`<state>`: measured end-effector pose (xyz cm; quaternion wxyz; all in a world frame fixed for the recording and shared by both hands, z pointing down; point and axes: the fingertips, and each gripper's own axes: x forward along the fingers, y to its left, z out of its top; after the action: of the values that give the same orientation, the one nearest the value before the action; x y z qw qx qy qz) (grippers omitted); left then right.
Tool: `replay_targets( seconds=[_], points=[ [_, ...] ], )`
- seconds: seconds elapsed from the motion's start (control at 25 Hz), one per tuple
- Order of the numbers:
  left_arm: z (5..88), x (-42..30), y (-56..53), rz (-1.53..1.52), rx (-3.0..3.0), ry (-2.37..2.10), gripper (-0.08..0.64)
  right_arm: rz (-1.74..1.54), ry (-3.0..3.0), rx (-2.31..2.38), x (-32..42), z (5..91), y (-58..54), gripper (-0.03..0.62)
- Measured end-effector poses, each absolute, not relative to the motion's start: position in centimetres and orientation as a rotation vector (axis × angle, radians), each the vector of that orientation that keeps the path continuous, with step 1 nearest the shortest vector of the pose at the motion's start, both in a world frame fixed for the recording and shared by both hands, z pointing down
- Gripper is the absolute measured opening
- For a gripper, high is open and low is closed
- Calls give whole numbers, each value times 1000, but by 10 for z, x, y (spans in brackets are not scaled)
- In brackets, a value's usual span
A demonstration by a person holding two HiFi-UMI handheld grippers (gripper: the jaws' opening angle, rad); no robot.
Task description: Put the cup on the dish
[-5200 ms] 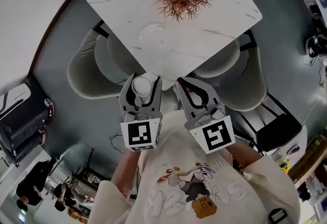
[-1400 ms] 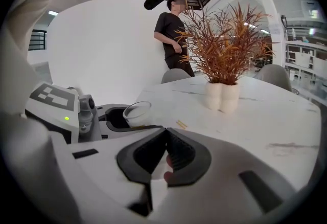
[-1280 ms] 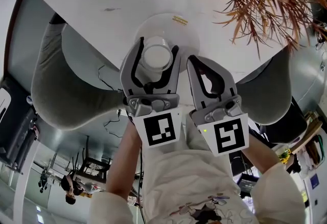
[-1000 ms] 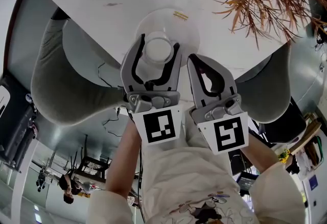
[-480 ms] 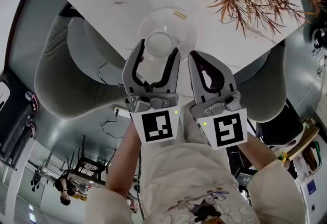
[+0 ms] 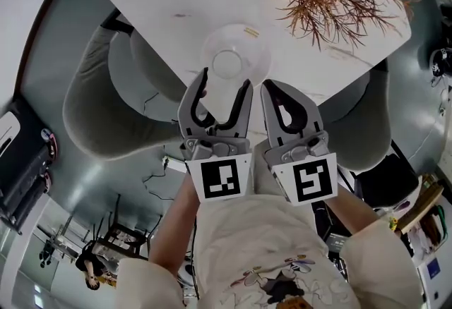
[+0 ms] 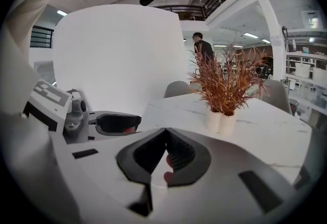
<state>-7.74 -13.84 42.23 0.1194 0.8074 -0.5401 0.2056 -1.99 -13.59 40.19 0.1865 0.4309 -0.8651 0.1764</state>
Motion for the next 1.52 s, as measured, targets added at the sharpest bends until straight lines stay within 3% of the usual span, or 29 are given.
replay_targets(
  seconds=[0.6,0.68,0.84,1.52],
  points=[
    [357,-88,-129,493,2364,-1561,262,501,-2522,1141,-41,343,-129,5],
    [349,-93,-128,459,2331,-1594,166,496,-2525,1131,-41,337,-128,5],
    [331,-99,-129,400,2291,-1637,123,455,-2538,1132,-38,324,-131,5],
    [286,-103,-107,484,2239,-1581,89,568,-2572,1108,-29,279,-117,5]
  ],
)
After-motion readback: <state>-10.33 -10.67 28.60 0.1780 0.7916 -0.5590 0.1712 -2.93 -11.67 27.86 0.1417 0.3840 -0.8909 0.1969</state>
